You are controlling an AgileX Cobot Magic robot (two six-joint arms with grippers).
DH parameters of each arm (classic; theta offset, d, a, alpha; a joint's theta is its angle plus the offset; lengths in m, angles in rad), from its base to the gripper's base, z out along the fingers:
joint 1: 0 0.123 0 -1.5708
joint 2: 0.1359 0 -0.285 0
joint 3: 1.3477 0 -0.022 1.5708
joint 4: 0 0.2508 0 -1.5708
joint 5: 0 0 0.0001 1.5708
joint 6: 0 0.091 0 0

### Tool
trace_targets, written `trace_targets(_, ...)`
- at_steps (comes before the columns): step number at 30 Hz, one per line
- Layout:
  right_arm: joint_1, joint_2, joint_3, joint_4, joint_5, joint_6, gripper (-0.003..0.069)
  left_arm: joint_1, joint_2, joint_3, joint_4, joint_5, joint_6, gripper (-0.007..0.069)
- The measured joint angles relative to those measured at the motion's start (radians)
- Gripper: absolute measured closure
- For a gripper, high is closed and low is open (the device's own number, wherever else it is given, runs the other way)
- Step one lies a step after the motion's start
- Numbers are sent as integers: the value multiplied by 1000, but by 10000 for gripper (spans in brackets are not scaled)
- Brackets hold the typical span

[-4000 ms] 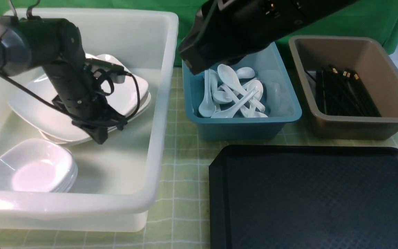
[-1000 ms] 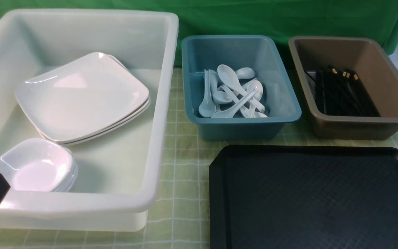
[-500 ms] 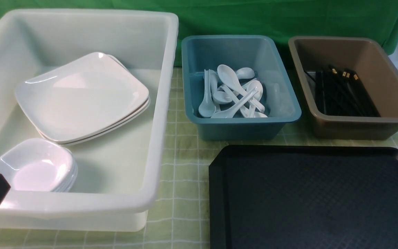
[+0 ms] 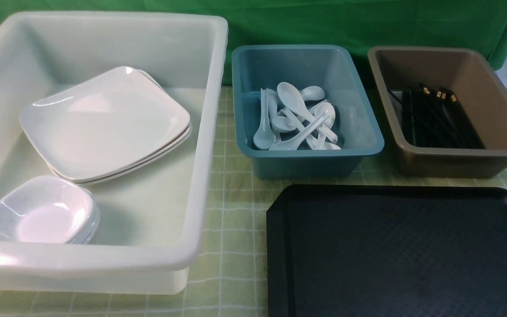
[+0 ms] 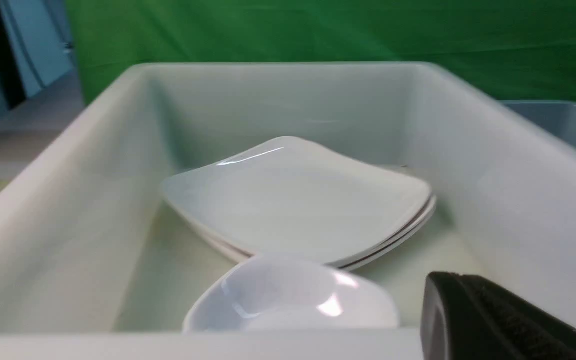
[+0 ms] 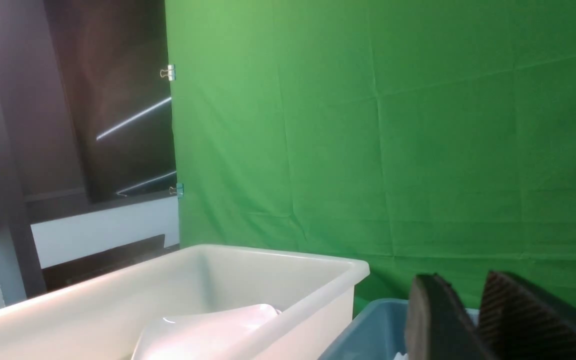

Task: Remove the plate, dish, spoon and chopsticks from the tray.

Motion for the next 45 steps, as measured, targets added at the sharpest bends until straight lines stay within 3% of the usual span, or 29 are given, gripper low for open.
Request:
trace_targets(7,0,0,0,0,0,0,445,27,-33,51,44,66,-3,622)
trace_targets(33,0,0,0,0,0,0,424,27,-33,51,50,67,-3,622)
trace_targets(39,0,0,0,0,0,-82,423,27,-33,51,52,67,-3,622)
trace_targets(45,0,0,1,0,11,-86,422,27,-33,51,53,67,-3,622)
